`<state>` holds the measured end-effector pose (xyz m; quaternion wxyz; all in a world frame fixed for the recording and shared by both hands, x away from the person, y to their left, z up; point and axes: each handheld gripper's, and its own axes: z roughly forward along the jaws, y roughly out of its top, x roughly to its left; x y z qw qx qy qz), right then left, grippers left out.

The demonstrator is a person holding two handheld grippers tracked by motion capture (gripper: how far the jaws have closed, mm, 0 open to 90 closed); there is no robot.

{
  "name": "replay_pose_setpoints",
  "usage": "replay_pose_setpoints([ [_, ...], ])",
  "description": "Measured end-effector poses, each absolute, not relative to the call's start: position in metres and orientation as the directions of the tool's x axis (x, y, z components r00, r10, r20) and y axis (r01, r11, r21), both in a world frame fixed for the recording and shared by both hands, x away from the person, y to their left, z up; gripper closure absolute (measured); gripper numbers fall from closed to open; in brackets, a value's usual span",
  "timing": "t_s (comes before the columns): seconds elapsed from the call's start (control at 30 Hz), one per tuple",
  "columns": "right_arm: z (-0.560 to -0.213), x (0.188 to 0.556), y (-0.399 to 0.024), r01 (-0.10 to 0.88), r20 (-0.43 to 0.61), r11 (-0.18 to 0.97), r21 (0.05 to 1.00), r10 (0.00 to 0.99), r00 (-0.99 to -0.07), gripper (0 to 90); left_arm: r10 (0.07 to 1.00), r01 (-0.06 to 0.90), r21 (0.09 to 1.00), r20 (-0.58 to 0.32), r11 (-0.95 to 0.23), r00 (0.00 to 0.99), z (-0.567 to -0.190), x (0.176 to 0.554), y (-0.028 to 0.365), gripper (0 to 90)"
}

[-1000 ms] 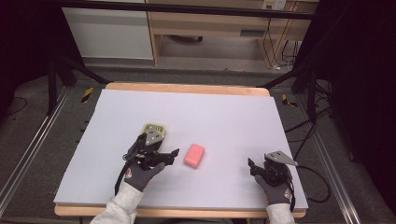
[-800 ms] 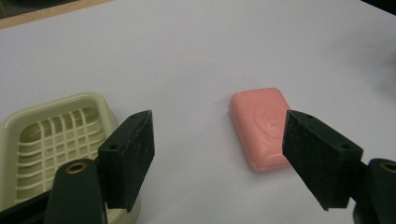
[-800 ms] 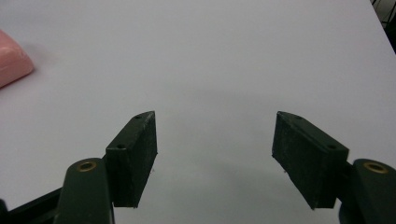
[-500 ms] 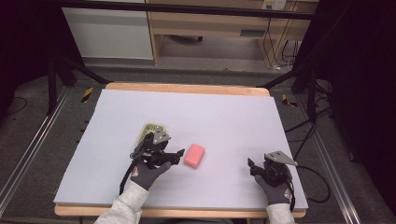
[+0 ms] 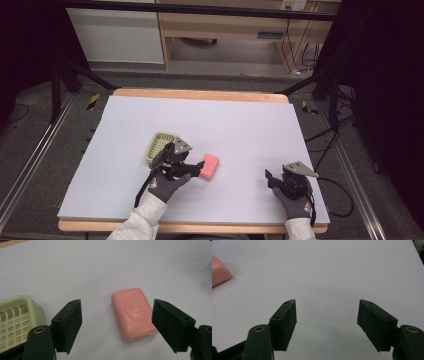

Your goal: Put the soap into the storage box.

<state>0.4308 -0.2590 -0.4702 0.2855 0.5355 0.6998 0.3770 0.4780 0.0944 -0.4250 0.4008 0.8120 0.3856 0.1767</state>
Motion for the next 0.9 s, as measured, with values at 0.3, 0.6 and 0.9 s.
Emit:
replay_pose_setpoints([
  [0.3, -0.470, 0.431, -0.259, 0.533, 0.003, 0.145, 0.833, 0.964, -0.266, 32.4, 0.755, 0.480, 0.778, -0.010, -0.405, 0.655, -0.428, 0.480, 0.081, 23.2],
  [0.6, -0.470, 0.431, -0.259, 0.533, 0.003, 0.145, 0.833, 0.964, -0.267, 33.1, 0.752, 0.484, 0.771, -0.010, -0.414, 0.659, -0.433, 0.483, 0.072, 22.5],
  [0.9, -0.470, 0.431, -0.259, 0.535, 0.005, 0.145, 0.833, 0.963, -0.268, 33.3, 0.747, 0.486, 0.761, -0.005, -0.428, 0.665, -0.437, 0.485, 0.063, 21.8],
])
